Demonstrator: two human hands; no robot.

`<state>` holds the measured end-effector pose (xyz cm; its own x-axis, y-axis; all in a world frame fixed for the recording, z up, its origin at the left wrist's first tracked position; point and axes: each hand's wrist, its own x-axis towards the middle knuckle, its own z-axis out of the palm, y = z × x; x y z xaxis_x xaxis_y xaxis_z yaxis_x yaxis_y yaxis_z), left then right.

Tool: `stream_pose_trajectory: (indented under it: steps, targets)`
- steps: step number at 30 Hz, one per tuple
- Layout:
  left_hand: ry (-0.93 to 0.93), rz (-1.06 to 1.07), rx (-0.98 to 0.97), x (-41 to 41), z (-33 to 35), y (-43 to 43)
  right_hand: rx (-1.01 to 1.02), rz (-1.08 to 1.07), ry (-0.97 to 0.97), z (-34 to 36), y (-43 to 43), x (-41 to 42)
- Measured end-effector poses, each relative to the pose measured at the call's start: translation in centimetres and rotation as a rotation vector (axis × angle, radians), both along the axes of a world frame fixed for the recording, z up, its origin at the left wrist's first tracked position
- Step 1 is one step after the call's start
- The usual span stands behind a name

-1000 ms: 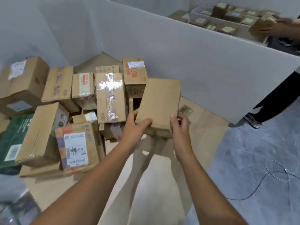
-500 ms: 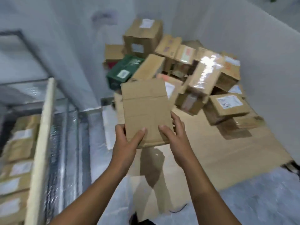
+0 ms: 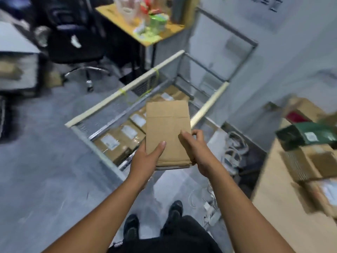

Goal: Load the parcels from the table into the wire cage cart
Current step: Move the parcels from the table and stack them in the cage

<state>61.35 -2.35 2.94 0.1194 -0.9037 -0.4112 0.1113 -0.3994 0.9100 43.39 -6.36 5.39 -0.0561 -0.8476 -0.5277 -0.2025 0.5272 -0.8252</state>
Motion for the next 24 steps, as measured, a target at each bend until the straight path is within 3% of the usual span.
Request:
stream_pose_trajectory:
  steps: [8,12,17,20,24]
  targets:
    - [-0.048,0.270,0.124,6.4,-5.3,-0.4,0.154,0.361,-0.007,-6.7,-7.4,8.9]
    - [-0.185,0.263,0.198,8.2,-8.8,-3.1,0.195,0.529,-0.044,-10.8,-11.5,10.9]
    - [-0.969,0.159,0.254,12.1,-15.5,-7.6,0.282,0.651,0.016,-21.9,-17.9,11.8]
    - [-1.206,0.094,0.238,15.1,-19.9,-9.8,0.360,0.757,0.058,-29.0,-20.8,12.3]
    - [-1.373,-0.096,0.271,16.3,-25.8,-12.3,0.462,0.877,0.098,-38.0,-22.4,13.0]
